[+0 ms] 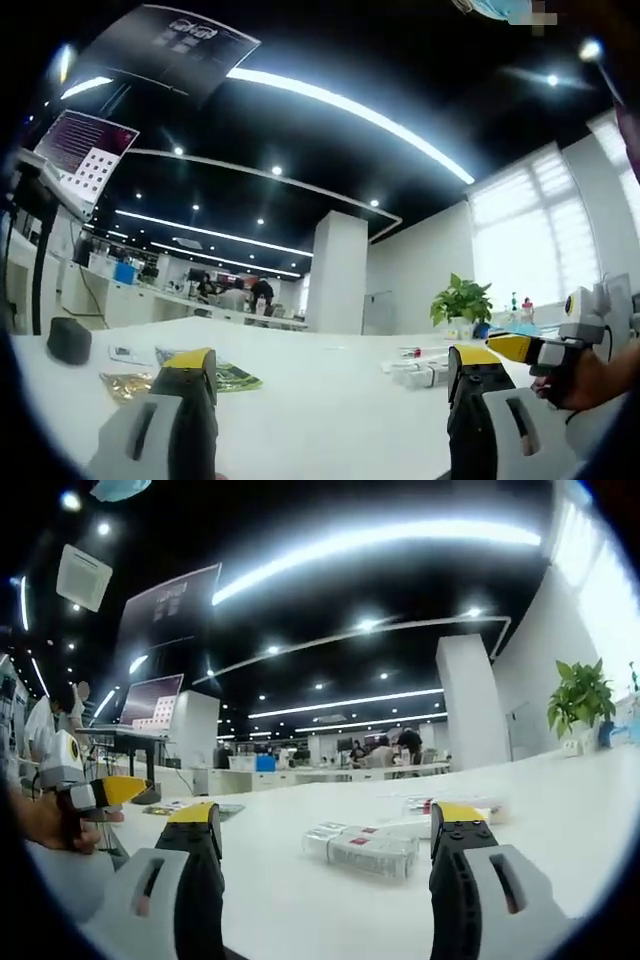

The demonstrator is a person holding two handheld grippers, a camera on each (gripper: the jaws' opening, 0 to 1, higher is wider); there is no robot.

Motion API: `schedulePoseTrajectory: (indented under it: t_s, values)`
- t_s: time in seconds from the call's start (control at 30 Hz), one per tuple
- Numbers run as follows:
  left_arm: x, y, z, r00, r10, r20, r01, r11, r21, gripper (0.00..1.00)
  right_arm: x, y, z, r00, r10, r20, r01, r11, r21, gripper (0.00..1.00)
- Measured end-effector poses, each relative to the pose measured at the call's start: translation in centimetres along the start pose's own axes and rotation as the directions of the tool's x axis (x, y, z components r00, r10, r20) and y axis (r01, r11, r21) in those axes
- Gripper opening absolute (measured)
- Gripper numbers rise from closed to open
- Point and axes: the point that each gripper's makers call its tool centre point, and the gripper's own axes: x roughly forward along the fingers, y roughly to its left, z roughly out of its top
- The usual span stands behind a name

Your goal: Arrange the skincare products in the storage area until every visible bottle or jar stands upright without overlapping.

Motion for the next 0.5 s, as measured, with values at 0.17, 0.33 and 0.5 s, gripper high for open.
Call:
schedulePoseTrajectory:
  t_s: [0.17, 0.33, 0.5]
  values:
    - [0.07, 0.00, -0.12, 1.000, -0.003, -0.004, 0.003, 1.000, 0.009, 0.99, 0.02, 0.14, 0.25, 1.000, 0.004, 0.013, -0.004, 1.000, 0.004, 0.87]
    - [0.17, -0.27, -0.20, 1.000, -0.017, -0.005, 0.017, 1.000, 0.018, 0.99, 0.03, 0.23, 0.09, 1.000, 0.002, 0.006, -0.002, 1.000, -0.014, 0.88]
    - [0.28, -0.51, -0.41, 1.000, -0.022, -0.016, 0.023, 0.999, 0.034, 0.99, 0.28, 0.16, 0.04, 1.000, 0.003, 0.010, -0.003, 1.000, -0.002, 0.98]
